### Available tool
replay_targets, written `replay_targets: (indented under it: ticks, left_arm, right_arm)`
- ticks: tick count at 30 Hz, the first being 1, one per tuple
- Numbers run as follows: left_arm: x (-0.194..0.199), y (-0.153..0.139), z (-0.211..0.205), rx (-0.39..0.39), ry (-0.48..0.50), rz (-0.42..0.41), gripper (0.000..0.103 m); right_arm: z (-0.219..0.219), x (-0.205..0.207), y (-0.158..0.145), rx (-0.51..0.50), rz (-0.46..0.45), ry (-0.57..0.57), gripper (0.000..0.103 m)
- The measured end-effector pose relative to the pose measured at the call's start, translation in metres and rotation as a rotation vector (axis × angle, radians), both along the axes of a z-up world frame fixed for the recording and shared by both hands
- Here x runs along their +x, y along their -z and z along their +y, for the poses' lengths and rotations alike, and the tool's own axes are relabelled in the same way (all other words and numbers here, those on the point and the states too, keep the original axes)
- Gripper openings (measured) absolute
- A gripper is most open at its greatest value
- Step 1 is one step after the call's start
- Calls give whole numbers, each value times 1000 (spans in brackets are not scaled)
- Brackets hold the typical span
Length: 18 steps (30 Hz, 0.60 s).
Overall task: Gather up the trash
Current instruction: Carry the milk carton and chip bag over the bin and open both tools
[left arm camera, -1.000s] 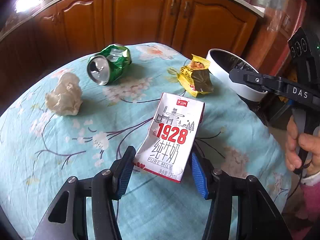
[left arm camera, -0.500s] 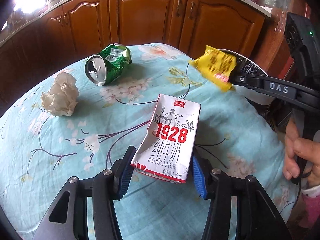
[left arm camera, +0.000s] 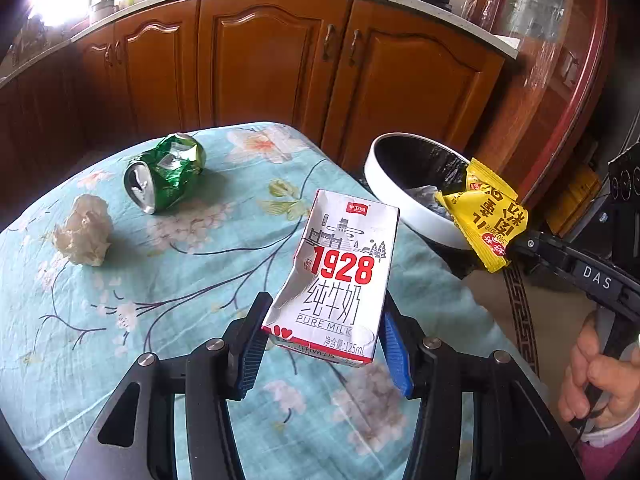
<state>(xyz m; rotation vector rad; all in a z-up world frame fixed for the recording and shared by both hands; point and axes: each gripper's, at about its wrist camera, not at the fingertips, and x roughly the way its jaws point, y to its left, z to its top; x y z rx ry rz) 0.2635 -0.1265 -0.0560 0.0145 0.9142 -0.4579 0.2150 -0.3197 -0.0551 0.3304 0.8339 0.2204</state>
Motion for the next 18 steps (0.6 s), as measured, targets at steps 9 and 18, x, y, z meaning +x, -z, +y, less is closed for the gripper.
replay_targets:
  ticks: [9, 18]
  left_arm:
    - [-2, -5, -47, 20, 67, -14, 50]
    - [10, -16, -81, 34, 103, -39, 50]
  right_arm:
    - [-41, -13, 1, -12, 11, 82, 0]
    - [-71, -8, -4, -28, -2, 131, 0]
